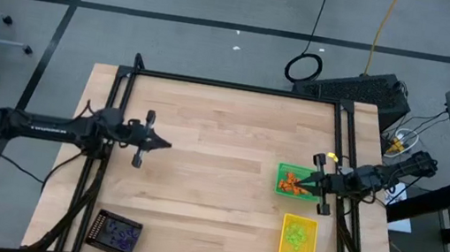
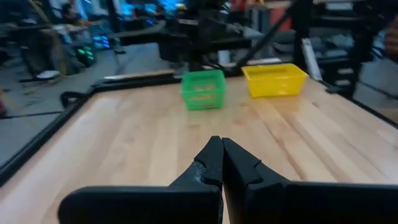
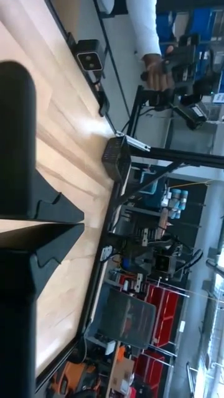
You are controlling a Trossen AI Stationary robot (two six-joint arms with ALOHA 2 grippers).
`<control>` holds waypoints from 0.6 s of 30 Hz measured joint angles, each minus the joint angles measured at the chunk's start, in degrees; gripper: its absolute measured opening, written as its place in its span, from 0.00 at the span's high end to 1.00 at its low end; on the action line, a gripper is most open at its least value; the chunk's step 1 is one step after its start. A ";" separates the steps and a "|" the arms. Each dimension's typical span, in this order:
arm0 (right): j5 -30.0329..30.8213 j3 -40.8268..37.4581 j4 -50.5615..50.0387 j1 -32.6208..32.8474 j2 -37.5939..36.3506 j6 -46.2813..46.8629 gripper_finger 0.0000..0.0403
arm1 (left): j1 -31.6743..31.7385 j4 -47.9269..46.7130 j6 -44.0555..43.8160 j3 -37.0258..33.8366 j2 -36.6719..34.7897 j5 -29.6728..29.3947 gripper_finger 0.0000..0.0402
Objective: Sort Halloween decoration
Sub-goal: Return to Home Position
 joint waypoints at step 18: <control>0.25 -0.04 -0.28 0.00 0.03 -0.11 1.00 | -7.94 7.68 -2.47 -6.31 -5.63 -10.33 1.00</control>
